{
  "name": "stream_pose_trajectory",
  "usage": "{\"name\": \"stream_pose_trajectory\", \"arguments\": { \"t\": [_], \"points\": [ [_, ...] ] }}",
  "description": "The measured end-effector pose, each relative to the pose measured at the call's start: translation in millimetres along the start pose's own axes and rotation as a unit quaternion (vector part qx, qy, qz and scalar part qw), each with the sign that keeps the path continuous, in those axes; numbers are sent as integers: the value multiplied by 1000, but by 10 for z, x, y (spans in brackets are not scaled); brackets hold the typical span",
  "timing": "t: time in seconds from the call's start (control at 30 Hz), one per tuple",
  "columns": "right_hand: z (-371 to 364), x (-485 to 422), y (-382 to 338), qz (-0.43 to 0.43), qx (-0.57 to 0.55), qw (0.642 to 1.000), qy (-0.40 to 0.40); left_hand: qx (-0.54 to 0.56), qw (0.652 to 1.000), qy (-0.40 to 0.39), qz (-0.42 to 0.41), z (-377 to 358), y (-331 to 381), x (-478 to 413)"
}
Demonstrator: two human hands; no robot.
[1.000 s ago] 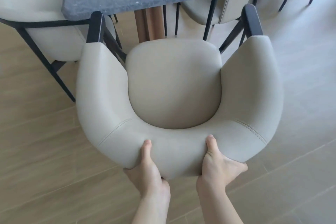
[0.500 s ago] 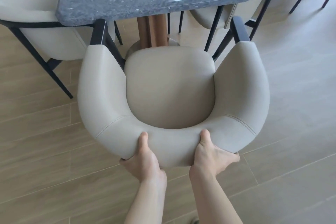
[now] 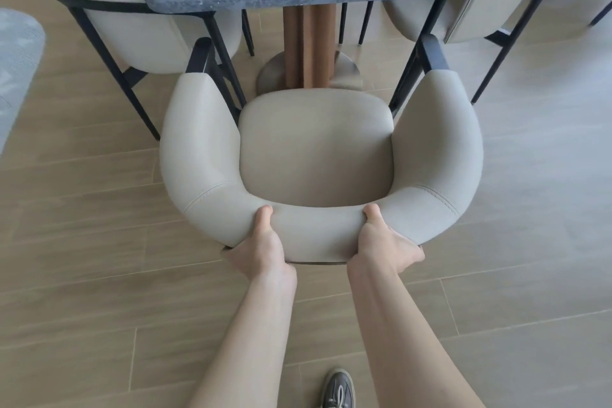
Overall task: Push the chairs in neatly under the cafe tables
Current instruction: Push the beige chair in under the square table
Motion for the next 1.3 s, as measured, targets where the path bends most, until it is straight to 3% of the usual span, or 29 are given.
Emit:
{"name": "stream_pose_trajectory", "arguments": {
  "t": [0.27, 0.67, 0.8, 0.87, 0.93, 0.97, 1.03, 1.07, 1.13, 1.17, 1.23, 1.3],
  "points": [
    [832, 106, 252, -7, 21, 999, 38, -11, 999, 27, 23, 662, -324, 288],
    [1268, -142, -12, 47, 70, 996, 0, 34, 998, 28, 34, 887, -847, 617],
    [1387, -108, -48, 58, 136, 989, -21, 11, 999, 17, 49, 997, -923, 661],
    [1419, -59, -132, 121, 228, 966, -25, -2, 999, 2, 37, 1019, -898, 657],
    [1401, 8, -268, 236, 346, 907, -41, -86, 996, 9, -2, 1102, -850, 646],
    [1373, 53, -333, 301, 415, 857, -44, -150, 988, 16, -45, 1149, -789, 654],
    [1311, 128, -414, 418, 549, 722, -45, -256, 947, 23, -191, 1206, -577, 691],
    [1265, 149, -428, 463, 594, 655, -65, -289, 910, 19, -298, 1186, -436, 730],
    [1161, 200, -392, 516, 652, 536, -149, -384, 780, -45, -491, 1035, -221, 861],
    [1127, 233, -367, 527, 674, 482, -190, -441, 706, -101, -545, 935, -180, 918],
    [1122, 280, -371, 544, 707, 385, -237, -568, 567, -218, -555, 784, -218, 925],
    [1166, 264, -403, 579, 726, 288, -236, -676, 431, -279, -529, 713, -240, 881]
  ]
}}
Point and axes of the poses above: each hand's wrist, its own x-axis away from the middle knuckle, its own z-axis out of the back of the hand, y = z × x, the point moved 6 cm from there along -x, towards the middle knuckle, and after that the axes turned 3 degrees about -z, right-handed, at the moved point
